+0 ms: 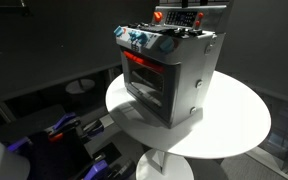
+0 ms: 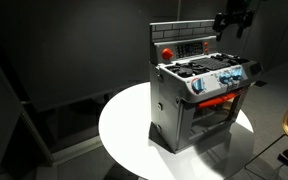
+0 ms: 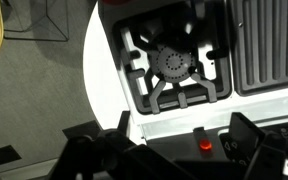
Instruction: Push the top right button on the toy stove
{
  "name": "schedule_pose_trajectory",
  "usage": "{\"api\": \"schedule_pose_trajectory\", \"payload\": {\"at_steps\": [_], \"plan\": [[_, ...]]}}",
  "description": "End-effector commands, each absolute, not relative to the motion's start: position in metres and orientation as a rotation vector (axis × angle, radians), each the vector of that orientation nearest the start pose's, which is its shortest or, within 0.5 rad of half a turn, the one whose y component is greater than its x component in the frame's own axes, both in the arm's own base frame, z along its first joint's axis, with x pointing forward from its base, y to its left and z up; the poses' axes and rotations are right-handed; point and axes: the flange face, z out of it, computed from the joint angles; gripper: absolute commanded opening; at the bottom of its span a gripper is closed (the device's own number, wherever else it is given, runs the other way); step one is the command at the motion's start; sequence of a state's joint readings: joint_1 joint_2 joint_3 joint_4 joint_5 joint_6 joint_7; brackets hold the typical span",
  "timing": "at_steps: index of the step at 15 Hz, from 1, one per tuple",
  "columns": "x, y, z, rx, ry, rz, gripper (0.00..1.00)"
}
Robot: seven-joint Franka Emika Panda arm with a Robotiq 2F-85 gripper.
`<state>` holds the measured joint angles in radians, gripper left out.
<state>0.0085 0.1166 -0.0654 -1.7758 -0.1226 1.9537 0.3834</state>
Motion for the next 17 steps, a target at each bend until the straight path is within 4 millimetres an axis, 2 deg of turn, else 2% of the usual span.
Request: {"api": "schedule_pose_trajectory", "payload": {"at_steps": [1, 7, 12, 13, 14, 17], "plan": [[0.571, -0.039, 0.513, -3.151, 0.528, -0.046, 1.00], [0.518, -0.032, 0.535, -3.164, 0.333, 0.068, 1.00], [0.481, -0.025, 0.540, -3.174, 0.257, 0.114, 1.00], [0.476, -0.024, 0.539, -3.174, 0.256, 0.122, 1.00], [0.493, -0.025, 0.537, -3.174, 0.291, 0.115, 1.00], [0.482, -0.023, 0.537, -3.174, 0.283, 0.121, 1.00]]}}
